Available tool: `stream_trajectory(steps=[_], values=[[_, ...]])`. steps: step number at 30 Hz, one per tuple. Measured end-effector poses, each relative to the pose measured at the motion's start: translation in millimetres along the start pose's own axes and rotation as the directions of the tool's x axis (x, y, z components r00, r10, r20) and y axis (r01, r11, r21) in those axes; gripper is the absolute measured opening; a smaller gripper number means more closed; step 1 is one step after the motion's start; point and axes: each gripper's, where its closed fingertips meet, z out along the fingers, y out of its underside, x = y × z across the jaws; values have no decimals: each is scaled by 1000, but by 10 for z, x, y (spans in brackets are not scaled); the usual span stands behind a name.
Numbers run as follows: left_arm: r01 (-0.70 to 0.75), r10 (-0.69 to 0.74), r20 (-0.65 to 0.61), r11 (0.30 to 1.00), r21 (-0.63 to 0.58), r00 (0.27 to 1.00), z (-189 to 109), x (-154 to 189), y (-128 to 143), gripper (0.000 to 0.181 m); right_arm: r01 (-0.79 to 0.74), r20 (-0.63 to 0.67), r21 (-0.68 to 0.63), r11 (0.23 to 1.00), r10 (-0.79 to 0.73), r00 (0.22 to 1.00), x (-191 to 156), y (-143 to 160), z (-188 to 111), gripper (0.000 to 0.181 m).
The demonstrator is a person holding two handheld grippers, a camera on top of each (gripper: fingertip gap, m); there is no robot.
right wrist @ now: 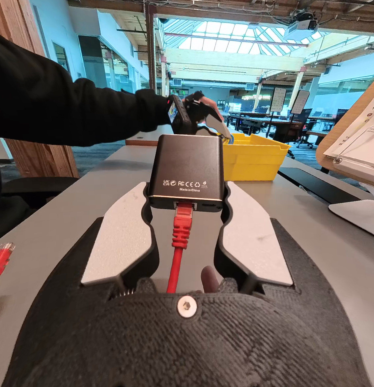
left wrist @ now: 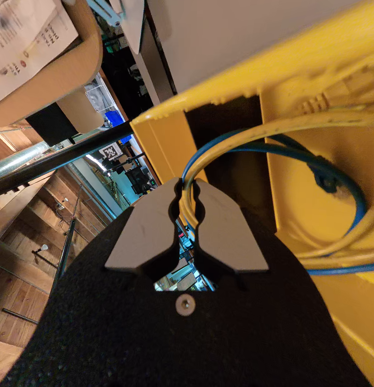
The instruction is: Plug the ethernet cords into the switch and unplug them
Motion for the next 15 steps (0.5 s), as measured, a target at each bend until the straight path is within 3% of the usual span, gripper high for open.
stream_trajectory(steps=[3,8,15], values=[[17,-17,-21,999,-35,1000,-157,-69,214,6,-11,3,-3,1000,11,1000,8,4,4,64],[205,-210,-106,977,-56,972,-524,-222,503,5,-4,7,-9,1000,4,1000,-5,12,11,64],[444,-454,-46,884,-143,890,-1098,-688,950,5,-12,6,17,1000,12,1000,5,-19,-15,64]])
